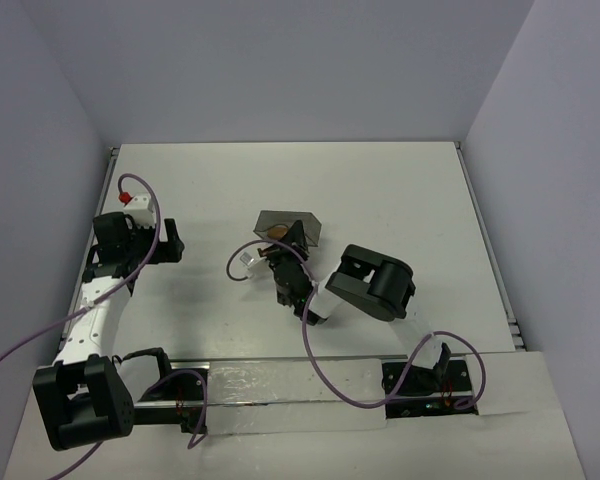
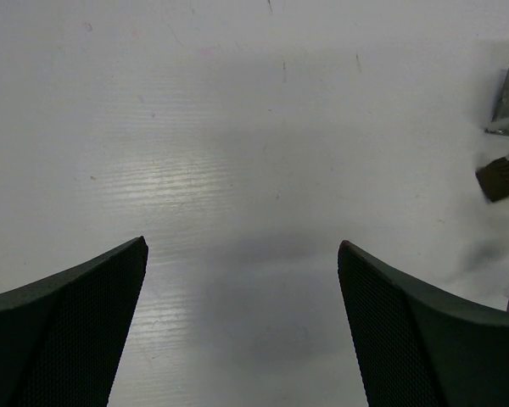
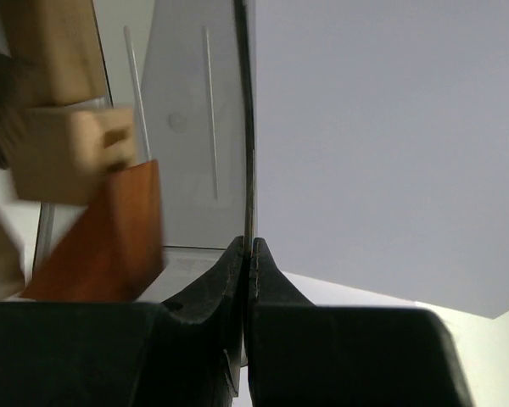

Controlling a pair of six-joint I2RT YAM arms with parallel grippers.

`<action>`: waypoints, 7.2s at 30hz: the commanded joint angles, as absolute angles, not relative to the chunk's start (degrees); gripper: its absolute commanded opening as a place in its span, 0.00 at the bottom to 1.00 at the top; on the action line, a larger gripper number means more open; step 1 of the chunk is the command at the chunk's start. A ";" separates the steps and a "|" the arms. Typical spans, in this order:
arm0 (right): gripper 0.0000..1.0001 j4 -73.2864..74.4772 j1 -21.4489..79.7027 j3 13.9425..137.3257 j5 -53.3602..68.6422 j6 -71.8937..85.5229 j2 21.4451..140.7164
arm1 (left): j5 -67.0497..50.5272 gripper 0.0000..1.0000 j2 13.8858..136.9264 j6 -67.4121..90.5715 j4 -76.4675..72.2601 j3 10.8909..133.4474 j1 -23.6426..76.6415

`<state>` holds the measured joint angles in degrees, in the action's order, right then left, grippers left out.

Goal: Build the wood block tower

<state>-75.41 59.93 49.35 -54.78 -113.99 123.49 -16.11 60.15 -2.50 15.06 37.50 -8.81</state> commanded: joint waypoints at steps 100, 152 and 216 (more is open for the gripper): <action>1.00 53.87 -5.92 90.64 16.56 -21.16 86.62 | -40.22 0.97 58.01 -16.96 21.25 42.63 -7.55; 1.00 35.19 2.90 56.79 43.06 -11.30 77.80 | -45.27 0.65 124.87 -87.66 54.14 98.35 21.32; 1.00 38.32 2.81 56.95 43.42 -13.10 73.83 | -30.26 0.08 116.14 -45.80 27.56 75.72 43.51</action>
<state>37.93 3.20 55.86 42.92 -13.10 76.18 -31.09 117.74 -44.65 25.21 80.29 43.02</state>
